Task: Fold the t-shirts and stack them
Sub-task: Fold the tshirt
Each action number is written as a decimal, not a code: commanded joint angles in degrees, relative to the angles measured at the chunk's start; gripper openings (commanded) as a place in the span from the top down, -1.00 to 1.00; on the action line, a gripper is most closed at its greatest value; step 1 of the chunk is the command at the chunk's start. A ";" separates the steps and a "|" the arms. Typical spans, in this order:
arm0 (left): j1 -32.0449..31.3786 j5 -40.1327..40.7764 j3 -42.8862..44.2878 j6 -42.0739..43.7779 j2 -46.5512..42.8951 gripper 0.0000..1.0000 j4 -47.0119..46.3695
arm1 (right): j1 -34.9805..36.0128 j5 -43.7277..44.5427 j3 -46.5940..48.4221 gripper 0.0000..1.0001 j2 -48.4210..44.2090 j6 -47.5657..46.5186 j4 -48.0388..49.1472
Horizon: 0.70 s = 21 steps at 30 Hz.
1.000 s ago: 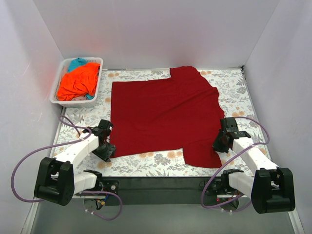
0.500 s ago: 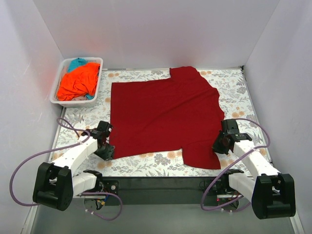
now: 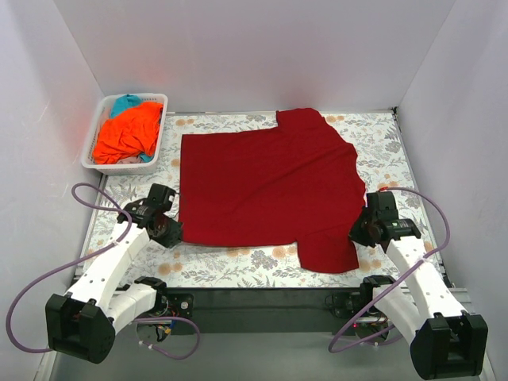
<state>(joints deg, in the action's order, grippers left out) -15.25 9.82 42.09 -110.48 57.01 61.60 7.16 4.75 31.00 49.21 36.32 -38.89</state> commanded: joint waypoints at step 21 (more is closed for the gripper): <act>-0.31 0.20 5.64 -0.88 -2.17 1.00 6.33 | -0.04 6.59 18.30 0.97 -3.85 1.21 -8.39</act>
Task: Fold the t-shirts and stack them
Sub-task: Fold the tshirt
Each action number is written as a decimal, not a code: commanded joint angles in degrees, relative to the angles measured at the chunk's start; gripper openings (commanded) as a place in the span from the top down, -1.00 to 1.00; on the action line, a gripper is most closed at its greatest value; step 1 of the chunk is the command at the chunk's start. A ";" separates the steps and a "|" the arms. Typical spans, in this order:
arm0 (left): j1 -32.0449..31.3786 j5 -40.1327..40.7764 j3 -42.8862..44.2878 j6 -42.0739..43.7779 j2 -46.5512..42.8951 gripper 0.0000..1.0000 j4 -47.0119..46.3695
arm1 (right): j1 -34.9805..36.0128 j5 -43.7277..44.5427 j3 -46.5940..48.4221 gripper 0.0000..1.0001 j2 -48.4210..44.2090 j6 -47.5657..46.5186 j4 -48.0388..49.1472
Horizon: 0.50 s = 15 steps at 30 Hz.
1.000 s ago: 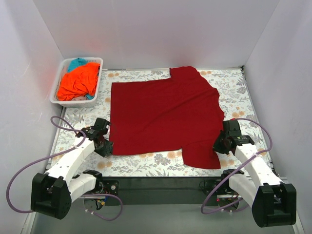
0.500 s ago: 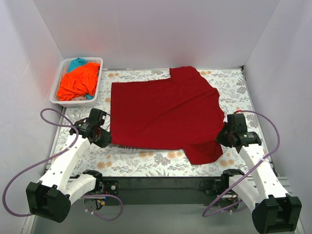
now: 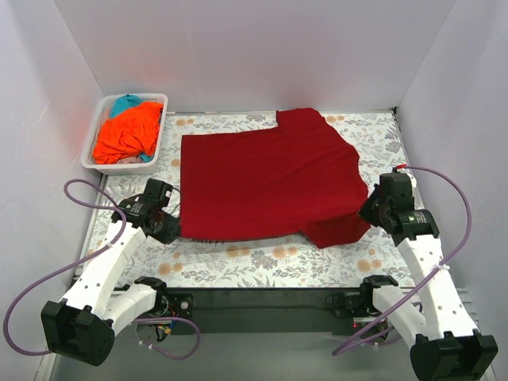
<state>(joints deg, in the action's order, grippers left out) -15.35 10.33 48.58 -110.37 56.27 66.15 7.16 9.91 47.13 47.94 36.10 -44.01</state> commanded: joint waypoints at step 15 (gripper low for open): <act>-0.20 -3.21 -0.85 0.06 -4.60 1.00 3.29 | 0.05 2.47 5.25 0.97 -7.00 3.55 -10.05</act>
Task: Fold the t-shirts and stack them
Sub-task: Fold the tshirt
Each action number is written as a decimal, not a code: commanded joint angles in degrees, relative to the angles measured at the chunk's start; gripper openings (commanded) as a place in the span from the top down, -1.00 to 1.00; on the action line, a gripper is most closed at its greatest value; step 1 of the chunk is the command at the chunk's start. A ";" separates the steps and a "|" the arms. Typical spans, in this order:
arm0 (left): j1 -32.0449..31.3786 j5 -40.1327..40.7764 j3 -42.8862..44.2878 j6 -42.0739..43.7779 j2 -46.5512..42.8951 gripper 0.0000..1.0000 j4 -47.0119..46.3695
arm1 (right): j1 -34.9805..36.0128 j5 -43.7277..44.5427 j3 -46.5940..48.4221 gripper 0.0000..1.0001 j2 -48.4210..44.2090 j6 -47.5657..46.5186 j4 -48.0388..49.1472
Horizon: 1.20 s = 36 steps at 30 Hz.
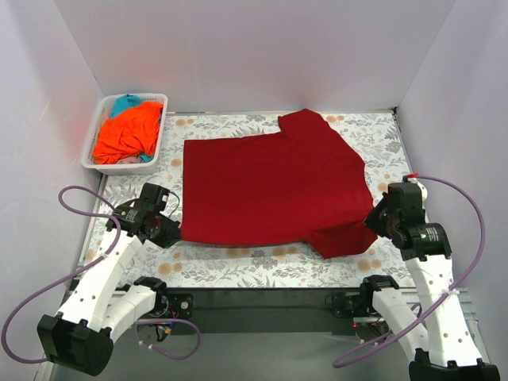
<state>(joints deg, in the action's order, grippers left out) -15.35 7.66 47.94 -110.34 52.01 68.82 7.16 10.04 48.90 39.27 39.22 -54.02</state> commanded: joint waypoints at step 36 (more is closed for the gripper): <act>6.21 1.48 8.39 8.22 22.34 1.00 -17.40 | -0.21 4.90 7.61 0.97 28.32 -7.41 20.18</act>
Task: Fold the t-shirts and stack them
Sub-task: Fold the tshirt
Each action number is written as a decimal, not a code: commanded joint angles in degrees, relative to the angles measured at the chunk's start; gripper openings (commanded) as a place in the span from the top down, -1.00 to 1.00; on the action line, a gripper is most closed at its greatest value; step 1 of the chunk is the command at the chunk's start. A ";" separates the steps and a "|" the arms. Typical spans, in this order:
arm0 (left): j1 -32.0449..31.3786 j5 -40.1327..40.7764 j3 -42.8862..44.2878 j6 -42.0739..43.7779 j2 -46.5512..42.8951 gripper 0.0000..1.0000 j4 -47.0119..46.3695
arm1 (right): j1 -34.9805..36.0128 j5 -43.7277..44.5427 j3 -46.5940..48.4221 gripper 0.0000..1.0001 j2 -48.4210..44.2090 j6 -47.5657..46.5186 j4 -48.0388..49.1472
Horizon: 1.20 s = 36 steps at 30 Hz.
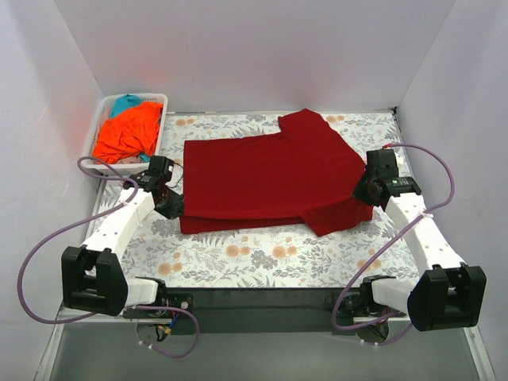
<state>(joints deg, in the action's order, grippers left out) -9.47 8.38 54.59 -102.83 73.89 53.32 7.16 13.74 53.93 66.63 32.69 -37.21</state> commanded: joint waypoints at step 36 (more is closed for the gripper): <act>1.48 0.58 5.53 3.16 11.19 1.00 -7.79 | -0.74 1.11 5.48 0.97 13.26 -2.45 10.23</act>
<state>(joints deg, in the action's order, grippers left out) -8.47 8.12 57.65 -100.07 85.80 45.91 6.83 13.74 56.31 79.99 31.03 -29.30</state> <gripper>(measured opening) 0.014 0.022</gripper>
